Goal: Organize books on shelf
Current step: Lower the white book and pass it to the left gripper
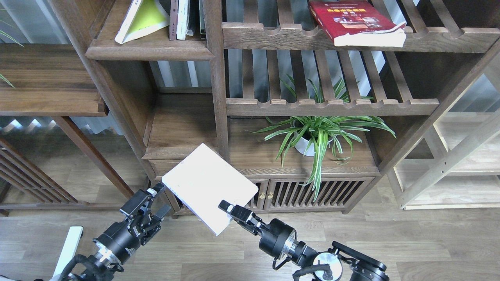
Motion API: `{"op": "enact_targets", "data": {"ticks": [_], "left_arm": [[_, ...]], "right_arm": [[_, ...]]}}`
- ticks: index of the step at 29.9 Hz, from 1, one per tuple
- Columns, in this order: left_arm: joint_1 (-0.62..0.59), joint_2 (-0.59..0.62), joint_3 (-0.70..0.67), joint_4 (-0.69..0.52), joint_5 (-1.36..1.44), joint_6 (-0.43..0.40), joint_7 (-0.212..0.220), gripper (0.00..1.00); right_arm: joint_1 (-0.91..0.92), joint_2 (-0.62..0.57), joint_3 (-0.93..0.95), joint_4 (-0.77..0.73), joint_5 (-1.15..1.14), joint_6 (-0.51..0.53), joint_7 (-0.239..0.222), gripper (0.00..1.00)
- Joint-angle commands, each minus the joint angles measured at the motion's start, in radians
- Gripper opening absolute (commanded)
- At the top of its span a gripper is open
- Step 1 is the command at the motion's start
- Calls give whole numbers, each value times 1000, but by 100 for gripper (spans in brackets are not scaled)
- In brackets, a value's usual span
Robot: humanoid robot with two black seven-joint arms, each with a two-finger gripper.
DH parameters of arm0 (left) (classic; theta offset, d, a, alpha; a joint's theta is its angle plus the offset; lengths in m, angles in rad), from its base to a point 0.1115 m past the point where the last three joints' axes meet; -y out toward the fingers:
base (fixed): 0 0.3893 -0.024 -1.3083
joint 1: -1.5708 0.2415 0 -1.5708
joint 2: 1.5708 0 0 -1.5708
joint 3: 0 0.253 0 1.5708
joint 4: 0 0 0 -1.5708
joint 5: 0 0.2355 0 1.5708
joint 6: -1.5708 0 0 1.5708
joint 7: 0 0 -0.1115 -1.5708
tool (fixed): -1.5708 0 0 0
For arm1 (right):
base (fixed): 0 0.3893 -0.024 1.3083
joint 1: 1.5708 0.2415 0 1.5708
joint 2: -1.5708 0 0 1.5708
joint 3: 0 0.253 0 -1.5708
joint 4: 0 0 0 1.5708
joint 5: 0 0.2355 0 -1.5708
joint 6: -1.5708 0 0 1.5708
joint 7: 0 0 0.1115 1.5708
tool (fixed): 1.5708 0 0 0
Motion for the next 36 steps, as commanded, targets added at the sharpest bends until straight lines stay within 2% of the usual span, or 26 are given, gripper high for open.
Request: {"op": "enact_targets", "data": {"ticks": [1,12,16,25,30,32,34,36], "left_arm": [[-50,-8,27,57,0,0,0,99],[-105,-14,83,71,3,0,0,98],[-114,-19,95,70,3,0,0,95],[-126,-17,129,70,3,0,0,71],[-128,-14,167,70,3,0,0,63],[-126,-19,167,70,3,0,0,55],[-128,-20,165,70,0,0,0,41],[-126,-22,165,70,-4,0,0,33]], "right_arm": [[3,0,-19,0,0,0,3,3],[5,0,-19,-1,3,0,14,3],[7,0,-21,-1,5,0,14,4],[8,0,-21,0,5,0,14,4],[8,0,-21,0,5,0,14,4],[10,0,-21,0,5,0,14,4],[10,0,-21,0,5,0,14,4],[10,0,-21,0,3,0,14,4]]}}
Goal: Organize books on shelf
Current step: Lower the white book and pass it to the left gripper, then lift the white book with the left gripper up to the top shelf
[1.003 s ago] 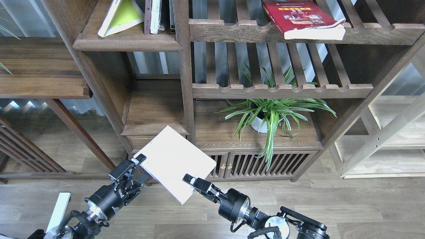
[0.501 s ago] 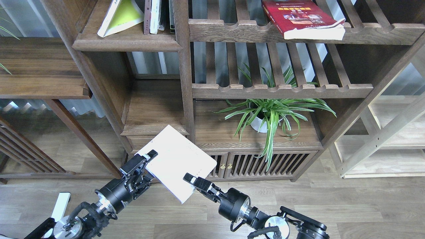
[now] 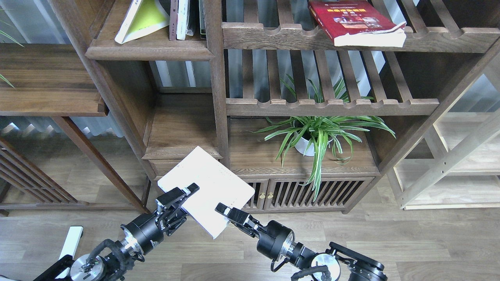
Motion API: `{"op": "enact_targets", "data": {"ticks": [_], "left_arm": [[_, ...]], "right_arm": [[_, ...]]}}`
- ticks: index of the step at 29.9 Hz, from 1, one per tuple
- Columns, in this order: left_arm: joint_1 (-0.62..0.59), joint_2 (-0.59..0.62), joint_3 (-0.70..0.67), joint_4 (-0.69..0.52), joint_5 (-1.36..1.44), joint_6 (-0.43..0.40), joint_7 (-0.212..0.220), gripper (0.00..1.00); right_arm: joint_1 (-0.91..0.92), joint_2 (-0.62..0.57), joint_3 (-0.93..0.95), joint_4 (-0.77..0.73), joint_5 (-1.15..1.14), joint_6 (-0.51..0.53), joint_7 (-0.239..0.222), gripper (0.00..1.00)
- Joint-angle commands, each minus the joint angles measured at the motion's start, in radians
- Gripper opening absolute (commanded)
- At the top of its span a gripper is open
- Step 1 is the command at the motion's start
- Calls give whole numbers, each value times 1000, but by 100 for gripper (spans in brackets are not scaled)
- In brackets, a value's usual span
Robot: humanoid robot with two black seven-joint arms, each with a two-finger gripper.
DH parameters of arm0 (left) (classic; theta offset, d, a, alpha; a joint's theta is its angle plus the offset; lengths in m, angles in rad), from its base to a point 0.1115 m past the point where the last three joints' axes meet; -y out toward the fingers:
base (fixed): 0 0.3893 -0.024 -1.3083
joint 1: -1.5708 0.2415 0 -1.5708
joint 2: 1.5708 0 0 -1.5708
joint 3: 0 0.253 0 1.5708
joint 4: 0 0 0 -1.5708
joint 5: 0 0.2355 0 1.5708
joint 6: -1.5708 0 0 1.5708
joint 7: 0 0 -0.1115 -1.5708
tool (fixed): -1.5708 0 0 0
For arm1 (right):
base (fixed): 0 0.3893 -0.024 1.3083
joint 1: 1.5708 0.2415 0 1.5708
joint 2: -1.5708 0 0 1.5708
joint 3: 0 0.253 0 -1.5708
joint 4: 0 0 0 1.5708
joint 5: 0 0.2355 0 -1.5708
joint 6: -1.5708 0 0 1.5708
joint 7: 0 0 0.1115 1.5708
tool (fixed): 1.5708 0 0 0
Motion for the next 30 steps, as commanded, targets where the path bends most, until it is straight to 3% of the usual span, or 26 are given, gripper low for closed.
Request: {"op": "enact_targets", "data": {"ticks": [1,9,16,18,20,21,23,27,30], "left_arm": [[1,-3,-1,0,-4,0,0,32],[7,-15,-10,2,-13,0,0,6],[18,-6,-18,-12,-9,0,0,2],[20,-3,-28,-18,-1,0,0,2],[23,-1,-38,-32,13,0,0,2],[24,0,-42,-39,30,0,0,2],[26,11,-60,-53,82,0,0,2],[24,14,-105,-76,166,0,-11,2],[26,20,-119,-119,172,0,-36,2]], "right_arm": [[0,0,0,0,0,0,0,4],[2,0,2,0,-2,0,0,4],[-6,0,22,-6,-2,0,0,6],[-9,0,34,-17,-2,0,0,10],[-14,0,54,-28,0,0,0,18],[-17,0,63,-32,-3,0,0,27],[-20,0,89,-58,-6,0,0,56],[-37,0,158,-133,-3,0,0,97],[-72,0,219,-187,3,0,1,99]]}}
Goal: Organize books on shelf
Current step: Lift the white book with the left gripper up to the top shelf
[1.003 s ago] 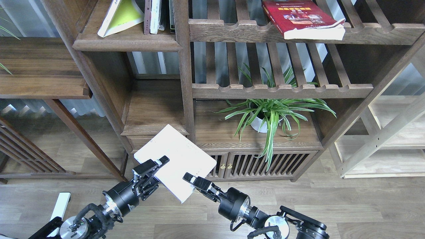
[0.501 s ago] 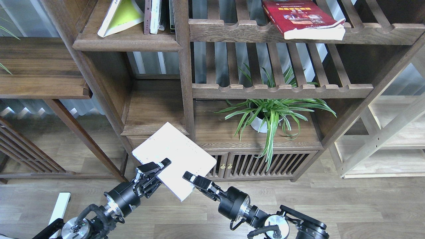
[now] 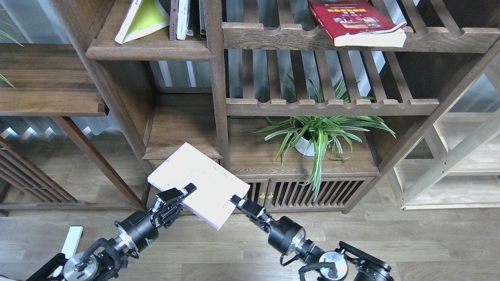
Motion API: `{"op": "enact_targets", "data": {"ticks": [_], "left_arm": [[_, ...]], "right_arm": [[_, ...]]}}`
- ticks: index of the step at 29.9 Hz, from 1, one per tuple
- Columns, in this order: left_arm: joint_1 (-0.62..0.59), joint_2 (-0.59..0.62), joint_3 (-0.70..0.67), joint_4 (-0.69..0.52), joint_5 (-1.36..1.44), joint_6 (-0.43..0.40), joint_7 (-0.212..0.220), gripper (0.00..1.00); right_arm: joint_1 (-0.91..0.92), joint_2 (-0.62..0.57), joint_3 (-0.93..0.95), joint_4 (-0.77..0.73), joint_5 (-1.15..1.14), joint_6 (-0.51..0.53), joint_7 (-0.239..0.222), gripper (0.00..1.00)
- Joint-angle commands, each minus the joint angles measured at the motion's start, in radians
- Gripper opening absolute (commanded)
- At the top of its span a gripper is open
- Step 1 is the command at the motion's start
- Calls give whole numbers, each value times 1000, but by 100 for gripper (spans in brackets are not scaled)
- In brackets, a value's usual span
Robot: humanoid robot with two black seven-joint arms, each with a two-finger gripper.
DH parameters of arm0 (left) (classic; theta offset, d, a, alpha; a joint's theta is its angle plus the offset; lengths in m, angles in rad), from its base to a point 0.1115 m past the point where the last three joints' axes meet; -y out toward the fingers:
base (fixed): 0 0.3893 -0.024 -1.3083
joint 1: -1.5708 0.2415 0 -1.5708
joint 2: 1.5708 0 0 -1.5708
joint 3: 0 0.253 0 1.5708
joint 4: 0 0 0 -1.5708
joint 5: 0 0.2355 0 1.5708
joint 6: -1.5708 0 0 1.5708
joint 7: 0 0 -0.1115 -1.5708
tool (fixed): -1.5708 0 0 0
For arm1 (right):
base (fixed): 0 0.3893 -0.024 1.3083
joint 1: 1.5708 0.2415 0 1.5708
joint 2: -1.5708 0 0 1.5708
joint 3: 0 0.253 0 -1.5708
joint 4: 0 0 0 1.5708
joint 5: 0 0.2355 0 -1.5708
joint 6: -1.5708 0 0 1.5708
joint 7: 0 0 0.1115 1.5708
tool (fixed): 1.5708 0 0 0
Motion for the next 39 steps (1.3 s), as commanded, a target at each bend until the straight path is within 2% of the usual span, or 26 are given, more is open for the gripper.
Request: {"op": "enact_targets", "data": {"ticks": [1,5,9,14,19,23,29,32,39], "left_arm": [[0,12,-15,-55,15,0,-22,2],[28,27,-49,-145,54,0,-25,1],[100,43,-159,-275,247,0,-44,2],[181,61,-286,-467,510,0,-65,2],[189,58,-466,-595,752,0,-65,2],[180,58,-590,-682,841,0,-56,2],[126,66,-737,-722,889,0,-30,2],[83,78,-822,-722,924,0,17,2],[-81,113,-868,-692,967,0,17,2]], "right_arm": [[-49,0,89,-62,4,1,1,99],[-65,0,181,-148,7,1,1,99],[-58,0,229,-264,9,1,1,99],[-60,0,256,-280,12,1,1,99],[-54,0,256,-280,18,1,1,99],[-40,0,256,-280,18,1,1,99],[-29,0,255,-282,18,1,1,99],[-28,0,255,-282,18,1,1,99],[-26,0,253,-280,18,1,1,99]]}}
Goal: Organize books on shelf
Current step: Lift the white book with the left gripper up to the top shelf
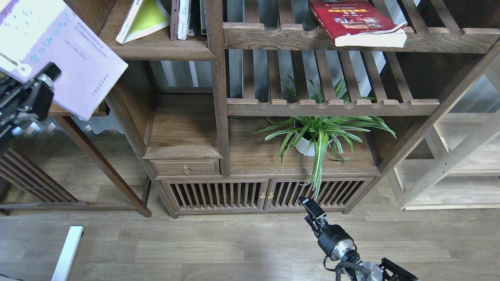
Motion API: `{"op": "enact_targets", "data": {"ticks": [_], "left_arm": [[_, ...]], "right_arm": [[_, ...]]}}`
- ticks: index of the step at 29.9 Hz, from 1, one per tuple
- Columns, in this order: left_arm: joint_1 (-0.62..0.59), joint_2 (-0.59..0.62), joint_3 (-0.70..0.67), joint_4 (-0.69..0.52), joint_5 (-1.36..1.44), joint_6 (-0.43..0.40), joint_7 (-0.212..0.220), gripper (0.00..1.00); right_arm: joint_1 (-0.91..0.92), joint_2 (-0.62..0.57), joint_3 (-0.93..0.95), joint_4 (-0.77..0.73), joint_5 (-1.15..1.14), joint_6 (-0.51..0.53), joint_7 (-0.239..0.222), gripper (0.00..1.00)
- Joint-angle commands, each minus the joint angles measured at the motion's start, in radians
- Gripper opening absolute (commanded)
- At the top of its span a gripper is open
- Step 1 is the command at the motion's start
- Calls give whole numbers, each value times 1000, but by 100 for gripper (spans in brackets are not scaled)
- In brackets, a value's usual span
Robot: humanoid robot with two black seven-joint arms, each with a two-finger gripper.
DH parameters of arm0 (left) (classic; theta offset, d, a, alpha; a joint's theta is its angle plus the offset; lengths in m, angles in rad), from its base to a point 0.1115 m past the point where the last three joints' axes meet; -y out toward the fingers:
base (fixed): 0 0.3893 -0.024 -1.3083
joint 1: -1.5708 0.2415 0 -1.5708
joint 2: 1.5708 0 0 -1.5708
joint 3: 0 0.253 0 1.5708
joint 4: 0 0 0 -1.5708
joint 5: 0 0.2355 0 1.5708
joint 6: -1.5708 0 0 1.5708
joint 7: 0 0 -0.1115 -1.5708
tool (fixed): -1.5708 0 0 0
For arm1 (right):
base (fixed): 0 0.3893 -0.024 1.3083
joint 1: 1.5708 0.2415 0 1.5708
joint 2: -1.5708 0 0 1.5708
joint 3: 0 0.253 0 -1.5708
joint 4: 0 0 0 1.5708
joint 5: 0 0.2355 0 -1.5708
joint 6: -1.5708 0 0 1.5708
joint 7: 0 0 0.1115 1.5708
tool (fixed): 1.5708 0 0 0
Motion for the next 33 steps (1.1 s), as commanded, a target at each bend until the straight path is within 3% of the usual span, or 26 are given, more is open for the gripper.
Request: {"op": "enact_targets", "data": {"ticks": [1,7,21,33], "left_arm": [[-87,32,5,11,28,0,1,2],[-195,86,47,43,38,94,1,2],[-334,167,220,54,48,427,1,4],[-489,199,344,74,96,599,1,5]], "right_arm": [[1,0,-1,2,0,0,0,99],[1,0,-1,8,1,0,0,99],[7,0,-4,18,1,0,0,99],[8,0,-4,40,1,0,0,99]]}}
